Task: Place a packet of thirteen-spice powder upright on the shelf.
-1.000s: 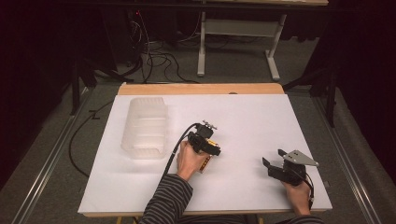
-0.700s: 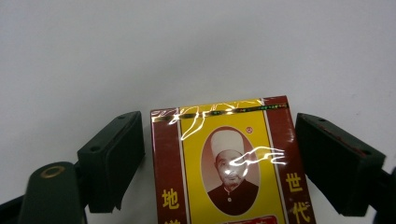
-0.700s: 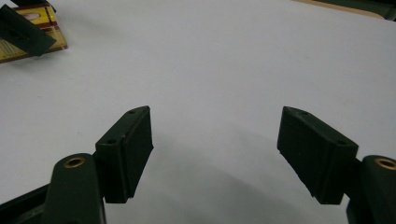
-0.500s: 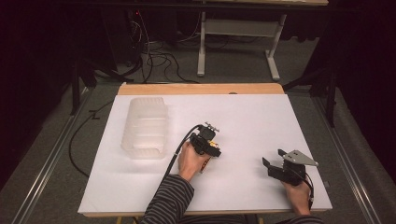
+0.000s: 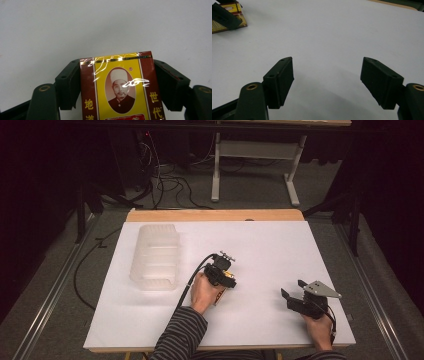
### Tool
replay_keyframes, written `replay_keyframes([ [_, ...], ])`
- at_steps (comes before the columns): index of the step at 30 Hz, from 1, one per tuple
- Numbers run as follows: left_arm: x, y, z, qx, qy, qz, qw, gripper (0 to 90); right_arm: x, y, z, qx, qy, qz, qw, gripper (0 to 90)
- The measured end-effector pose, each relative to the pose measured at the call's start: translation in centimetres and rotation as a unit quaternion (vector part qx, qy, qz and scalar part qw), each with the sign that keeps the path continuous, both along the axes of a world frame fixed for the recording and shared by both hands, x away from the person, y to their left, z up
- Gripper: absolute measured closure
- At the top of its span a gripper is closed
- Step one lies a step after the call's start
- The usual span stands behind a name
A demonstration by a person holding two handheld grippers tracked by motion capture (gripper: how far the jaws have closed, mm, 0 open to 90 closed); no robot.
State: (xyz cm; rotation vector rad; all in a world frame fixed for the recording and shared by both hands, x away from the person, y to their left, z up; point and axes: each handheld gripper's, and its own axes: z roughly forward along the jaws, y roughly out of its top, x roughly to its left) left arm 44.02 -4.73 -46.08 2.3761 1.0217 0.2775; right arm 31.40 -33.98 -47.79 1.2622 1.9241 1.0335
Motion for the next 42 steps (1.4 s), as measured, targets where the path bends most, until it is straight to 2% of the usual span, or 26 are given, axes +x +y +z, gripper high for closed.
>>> replay_keyframes([
  [6,-0.2,0.3,0.5,-0.003,-0.009,-0.001,1.0000,29.6,0.0,0.0,0.0,-0.002,0.002,0.000,1.0000,26.9],
  [12,-0.5,0.9,1.6,-0.022,-0.016,-0.003,0.9996,30.1,0.0,0.1,0.0,-0.002,0.004,-0.001,1.0000,26.9],
  [13,-0.6,1.0,1.8,-0.032,-0.015,-0.004,0.9994,30.2,0.0,0.1,0.0,-0.002,0.004,-0.001,1.0000,26.9],
  [18,-1.0,1.7,2.8,-0.042,-0.029,-0.001,0.9987,31.4,0.0,0.1,0.0,-0.002,0.004,0.000,1.0000,26.9],
  [42,-3.0,3.1,5.8,-0.071,-0.070,-0.017,0.9949,32.2,0.0,0.1,0.0,-0.003,0.001,0.002,1.0000,26.8],
])
